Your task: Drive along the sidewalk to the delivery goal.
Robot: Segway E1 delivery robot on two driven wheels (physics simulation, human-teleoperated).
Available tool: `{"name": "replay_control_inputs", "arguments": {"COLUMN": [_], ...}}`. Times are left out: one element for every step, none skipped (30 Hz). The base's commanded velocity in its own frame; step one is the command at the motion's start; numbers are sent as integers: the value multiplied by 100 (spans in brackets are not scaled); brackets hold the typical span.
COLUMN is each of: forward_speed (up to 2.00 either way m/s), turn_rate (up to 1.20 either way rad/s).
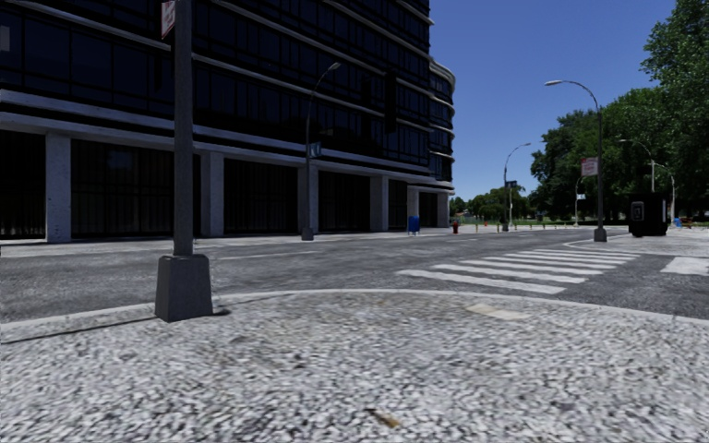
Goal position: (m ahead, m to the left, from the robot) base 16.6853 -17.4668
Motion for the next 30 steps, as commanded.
{"name": "replay_control_inputs", "arguments": {"forward_speed": [200, 200, 200, 200, 200, 200, 200, 200, 200, 200, 200, 200, 200, 200, 200, 200, 200, 200, 200, 200, 200, 200, 200, 200, 200, 200, 200, 200, 200, 200], "turn_rate": [-23, -24, -24, -24, -24, -24, -26, -33, -38, -39, -39, -39, -39, -39, -39, -40, -40, -40, -66, -66, -66, -66, -66, -66, -66, -66, -66, -66, -66, -66]}}
